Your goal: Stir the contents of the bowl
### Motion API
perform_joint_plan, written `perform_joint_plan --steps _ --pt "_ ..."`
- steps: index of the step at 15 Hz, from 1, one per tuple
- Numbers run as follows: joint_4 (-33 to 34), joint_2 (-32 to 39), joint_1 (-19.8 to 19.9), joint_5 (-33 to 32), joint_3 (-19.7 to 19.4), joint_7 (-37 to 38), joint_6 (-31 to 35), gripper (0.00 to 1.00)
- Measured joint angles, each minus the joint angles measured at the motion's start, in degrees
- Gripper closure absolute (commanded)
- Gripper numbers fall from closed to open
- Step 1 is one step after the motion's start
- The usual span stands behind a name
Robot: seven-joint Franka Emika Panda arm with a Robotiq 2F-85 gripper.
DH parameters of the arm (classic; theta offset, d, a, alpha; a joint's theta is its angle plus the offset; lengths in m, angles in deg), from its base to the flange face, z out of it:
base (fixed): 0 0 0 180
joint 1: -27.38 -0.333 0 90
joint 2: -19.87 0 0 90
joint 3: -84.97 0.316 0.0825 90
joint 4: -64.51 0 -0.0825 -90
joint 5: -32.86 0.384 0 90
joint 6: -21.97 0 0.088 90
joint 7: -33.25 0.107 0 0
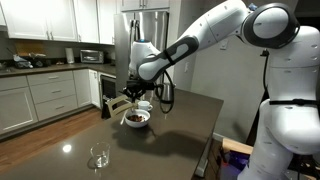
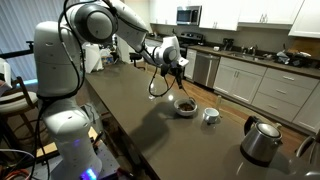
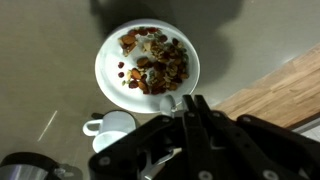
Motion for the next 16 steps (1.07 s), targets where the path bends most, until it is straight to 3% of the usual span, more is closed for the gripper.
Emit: perform_joint_plan --steps 5,16 --pt "0.0 0.0 0.2 0.0 -1.2 0.0 -1.6 0.96" --pt "0.1 0.6 0.6 0.6 -1.2 0.1 -11.6 0.96"
